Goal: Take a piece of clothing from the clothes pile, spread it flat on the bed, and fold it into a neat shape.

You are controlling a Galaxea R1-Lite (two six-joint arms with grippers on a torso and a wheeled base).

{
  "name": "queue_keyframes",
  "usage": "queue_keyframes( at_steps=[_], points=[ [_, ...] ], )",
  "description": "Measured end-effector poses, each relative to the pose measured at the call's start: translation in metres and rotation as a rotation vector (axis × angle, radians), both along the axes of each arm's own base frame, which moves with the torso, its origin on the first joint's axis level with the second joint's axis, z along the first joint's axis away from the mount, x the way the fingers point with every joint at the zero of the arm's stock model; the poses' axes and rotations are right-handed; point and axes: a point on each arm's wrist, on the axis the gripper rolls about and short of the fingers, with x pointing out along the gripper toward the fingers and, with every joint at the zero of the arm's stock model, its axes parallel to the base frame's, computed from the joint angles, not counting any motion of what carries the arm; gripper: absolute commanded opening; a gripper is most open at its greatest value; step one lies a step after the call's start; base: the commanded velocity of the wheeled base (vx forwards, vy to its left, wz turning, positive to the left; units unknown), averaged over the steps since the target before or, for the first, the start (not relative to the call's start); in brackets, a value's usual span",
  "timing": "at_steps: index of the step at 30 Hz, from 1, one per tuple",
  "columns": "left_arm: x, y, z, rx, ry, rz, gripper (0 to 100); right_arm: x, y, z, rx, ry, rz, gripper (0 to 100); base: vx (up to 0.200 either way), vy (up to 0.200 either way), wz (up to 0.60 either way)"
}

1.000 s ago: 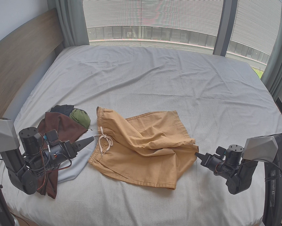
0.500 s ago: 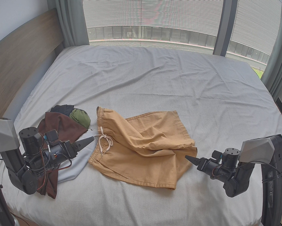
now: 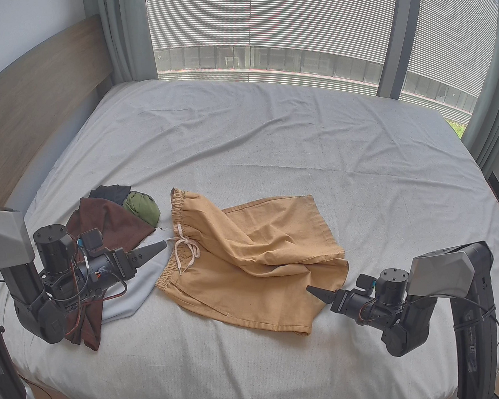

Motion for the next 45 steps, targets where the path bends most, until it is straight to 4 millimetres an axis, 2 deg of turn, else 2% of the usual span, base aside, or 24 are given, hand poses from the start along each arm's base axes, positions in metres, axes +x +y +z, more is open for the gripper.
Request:
queue_keyframes(
  at_steps=[11,25,31,36,45],
  points=[
    [0.000,0.000,0.001,0.000,-0.003,0.000,100,-0.019,0.007,0.003,0.005,0.050,0.074,100,0.000,0.000,0.00],
    [0.000,0.000,0.002,-0.001,-0.007,0.000,100,-0.050,-0.005,0.053,0.036,0.031,0.130,100,0.000,0.000,0.00],
    [0.000,0.000,0.002,-0.001,-0.007,0.000,100,-0.054,-0.013,0.067,0.035,0.000,0.115,100,0.000,0.000,0.00],
    [0.000,0.000,0.002,-0.001,-0.007,0.000,100,-0.055,-0.017,0.063,0.001,-0.013,0.115,100,0.000,0.000,0.00],
    [0.000,0.000,0.001,0.000,-0.004,0.000,100,-0.049,-0.017,0.027,-0.087,0.011,0.131,100,0.000,0.000,0.00]
  ],
)
